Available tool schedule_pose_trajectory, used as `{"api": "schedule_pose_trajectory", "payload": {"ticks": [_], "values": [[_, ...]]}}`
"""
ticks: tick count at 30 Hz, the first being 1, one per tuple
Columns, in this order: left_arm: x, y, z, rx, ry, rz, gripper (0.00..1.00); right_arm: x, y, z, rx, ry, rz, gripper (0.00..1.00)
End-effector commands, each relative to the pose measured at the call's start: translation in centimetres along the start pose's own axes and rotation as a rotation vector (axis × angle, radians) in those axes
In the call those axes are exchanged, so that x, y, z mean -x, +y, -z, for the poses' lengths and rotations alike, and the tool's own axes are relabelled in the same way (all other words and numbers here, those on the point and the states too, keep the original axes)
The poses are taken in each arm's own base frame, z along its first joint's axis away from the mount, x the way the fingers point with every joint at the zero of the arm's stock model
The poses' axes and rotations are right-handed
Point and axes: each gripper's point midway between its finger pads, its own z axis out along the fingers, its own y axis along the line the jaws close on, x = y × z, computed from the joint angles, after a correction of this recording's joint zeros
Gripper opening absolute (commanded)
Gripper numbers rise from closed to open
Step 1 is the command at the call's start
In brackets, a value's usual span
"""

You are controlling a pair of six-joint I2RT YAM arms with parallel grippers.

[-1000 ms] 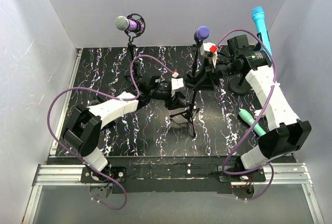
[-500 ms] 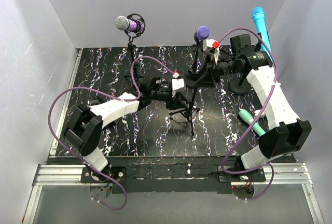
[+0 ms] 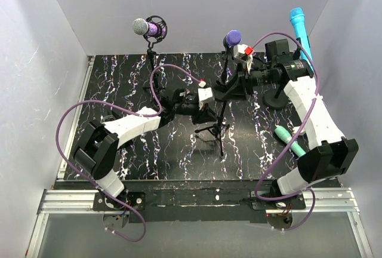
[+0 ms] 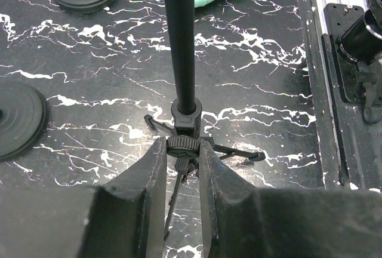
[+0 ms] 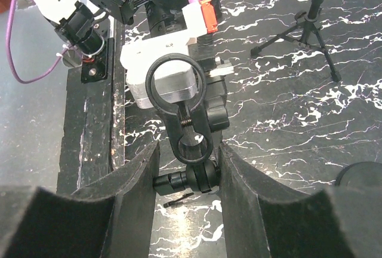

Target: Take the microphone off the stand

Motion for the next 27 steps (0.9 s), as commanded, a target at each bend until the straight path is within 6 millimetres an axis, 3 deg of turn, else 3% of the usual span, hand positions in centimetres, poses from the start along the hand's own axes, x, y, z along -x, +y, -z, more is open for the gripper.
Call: {"api": "schedule_pose_trajectory", "payload": {"ticks": [1,6,11,15,17,22,23,25,26,27], "values": [[0.2,-0.3,-0.1,0.002,0.01,0.062,0.0,-0.1,0.3,0.5,-0.031,0.015,-0.001,0.07],[1.3,0.9,2.3,0.07,0.003,0.289,0.0,0.5,2.3,0.3,-0.029,0.035,0.14,0.05],[2.0,2.7,5.9,-0.033,-0.067,0.756,0.0,-0.4,4.7,-0.7,-0.009,0.103,0.32,0.05],[2.2,1.1,6.3,-0.27,-0.09,1.077,0.0,-1.9,5.7,-1.9,0.01,0.176,0.427,0.04],[2.8,0.6,6.4,-0.344,-0.1,1.165,0.0,-1.5,6.0,-2.2,0.023,0.175,0.424,0.04],[1.7,-0.4,6.7,-0.341,-0.008,1.293,0.0,-0.5,5.6,-2.9,0.05,0.142,0.404,0.04],[0.9,-0.9,6.7,-0.341,0.026,1.3,0.12,-0.3,5.6,-3.1,0.059,0.13,0.412,0.04],[-0.4,-1.0,7.3,-0.285,0.075,1.289,0.49,-0.2,5.2,-3.3,0.059,0.12,0.416,0.04],[-1.4,-0.9,7.8,-0.234,0.087,1.105,0.58,0.0,5.2,-3.4,0.071,0.107,0.413,0.04],[-2.2,-1.2,8.5,-0.186,0.134,0.977,0.59,0.4,5.3,-3.4,0.081,0.097,0.41,0.03]]}}
